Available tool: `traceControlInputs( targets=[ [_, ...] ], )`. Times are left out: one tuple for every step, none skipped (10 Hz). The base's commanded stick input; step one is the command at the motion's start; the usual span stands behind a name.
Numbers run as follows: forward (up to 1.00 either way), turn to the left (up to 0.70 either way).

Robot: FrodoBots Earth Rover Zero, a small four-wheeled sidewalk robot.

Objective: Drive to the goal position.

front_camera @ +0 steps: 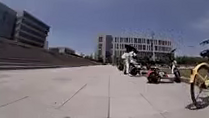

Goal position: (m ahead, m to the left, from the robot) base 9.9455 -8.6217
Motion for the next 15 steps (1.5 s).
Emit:
traceControlInputs(
  targets=[
    [0.45, 0.00],
    [0.45, 0.00],
    [0.45, 0.00],
    [0.45, 0.00],
    [0.45, 0.00],
    [0.45, 0.00],
    [0.45, 0.00],
    [0.45, 0.00],
    [0.45, 0.00],
    [0.45, 0.00],
    [0.45, 0.00],
    [0.45, 0.00],
    [0.45, 0.00],
    [0.45, 0.00],
    [0.45, 0.00]
  ],
)
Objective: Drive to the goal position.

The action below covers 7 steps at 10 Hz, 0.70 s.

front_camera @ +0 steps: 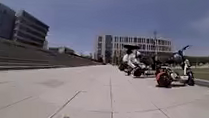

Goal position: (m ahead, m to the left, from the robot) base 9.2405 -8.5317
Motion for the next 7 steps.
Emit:
traceControlInputs(
  targets=[
    [0.45, 0.00],
    [0.45, 0.00],
    [0.45, 0.00],
    [0.45, 0.00],
    [0.45, 0.00],
    [0.45, 0.00],
    [0.45, 0.00]
  ],
)
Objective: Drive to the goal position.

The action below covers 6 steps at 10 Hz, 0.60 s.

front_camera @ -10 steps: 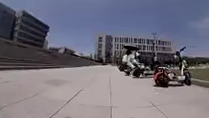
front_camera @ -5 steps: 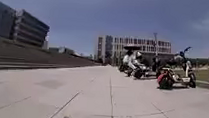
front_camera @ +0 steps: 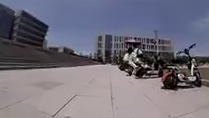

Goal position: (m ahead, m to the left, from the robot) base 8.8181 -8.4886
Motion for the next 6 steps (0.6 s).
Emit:
traceControlInputs(
  targets=[
    [0.45, 0.00],
    [0.45, 0.00],
    [0.45, 0.00],
    [0.45, 0.00],
    [0.45, 0.00],
    [0.45, 0.00]
  ],
)
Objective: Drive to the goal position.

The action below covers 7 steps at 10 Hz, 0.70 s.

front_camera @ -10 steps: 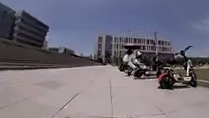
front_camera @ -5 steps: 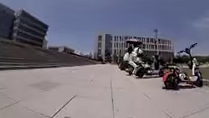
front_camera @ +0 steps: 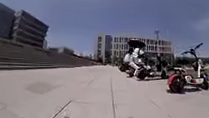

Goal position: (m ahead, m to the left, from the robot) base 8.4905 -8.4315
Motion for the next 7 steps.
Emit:
traceControlInputs(
  targets=[
    [0.45, 0.00],
    [0.45, 0.00],
    [0.45, 0.00],
    [0.45, 0.00],
    [0.45, 0.00],
    [0.45, 0.00],
    [0.45, 0.00]
  ],
)
